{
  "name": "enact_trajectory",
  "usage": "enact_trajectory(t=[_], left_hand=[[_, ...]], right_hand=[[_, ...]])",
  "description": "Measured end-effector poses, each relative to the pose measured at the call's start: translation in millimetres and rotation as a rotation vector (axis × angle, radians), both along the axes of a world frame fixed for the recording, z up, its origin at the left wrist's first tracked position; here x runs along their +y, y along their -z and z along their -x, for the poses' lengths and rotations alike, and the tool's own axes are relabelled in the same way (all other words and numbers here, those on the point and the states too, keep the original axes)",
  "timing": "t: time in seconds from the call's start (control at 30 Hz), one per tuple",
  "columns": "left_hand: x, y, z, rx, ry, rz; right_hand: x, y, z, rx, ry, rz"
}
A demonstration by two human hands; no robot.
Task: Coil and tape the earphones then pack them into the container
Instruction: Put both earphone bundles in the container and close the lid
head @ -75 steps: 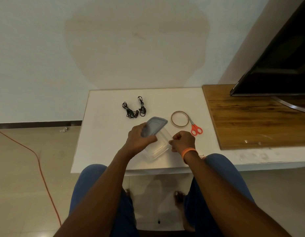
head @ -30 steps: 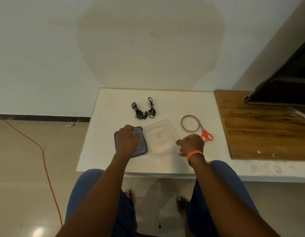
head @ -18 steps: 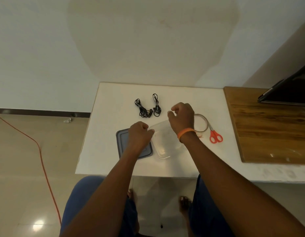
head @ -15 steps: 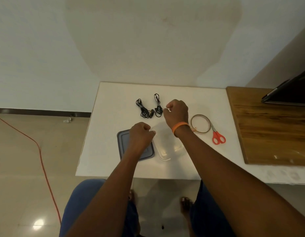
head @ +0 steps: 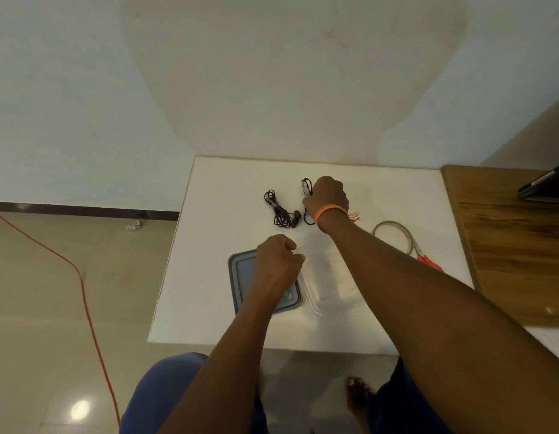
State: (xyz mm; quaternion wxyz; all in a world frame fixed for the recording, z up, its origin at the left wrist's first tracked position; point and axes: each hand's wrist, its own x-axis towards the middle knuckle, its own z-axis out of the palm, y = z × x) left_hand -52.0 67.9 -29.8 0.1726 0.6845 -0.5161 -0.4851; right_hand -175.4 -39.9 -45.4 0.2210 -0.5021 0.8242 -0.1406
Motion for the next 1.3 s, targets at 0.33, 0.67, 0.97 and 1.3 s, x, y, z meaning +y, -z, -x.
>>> enact_trajectory(t=[0.33,0.67,0.97,1.3], left_hand=[[-3,-9,-2,0.091,-0.035,-0.129],[5,-9,-9,0.168,-0.068,-0.146],[0,-9,-8,0.187,-0.072,-0.154],[-1,-12,-6,0.176,-0.092,-0.158]], right_hand=[[74,-71,44,-0.498,0.082,0.192],[154,-21,20,-0.237,-0.091,-0.101],[147,-4,12,-0.212,-0.168,-0.148],[124,-26,31,-0.342,0.038,0.182]])
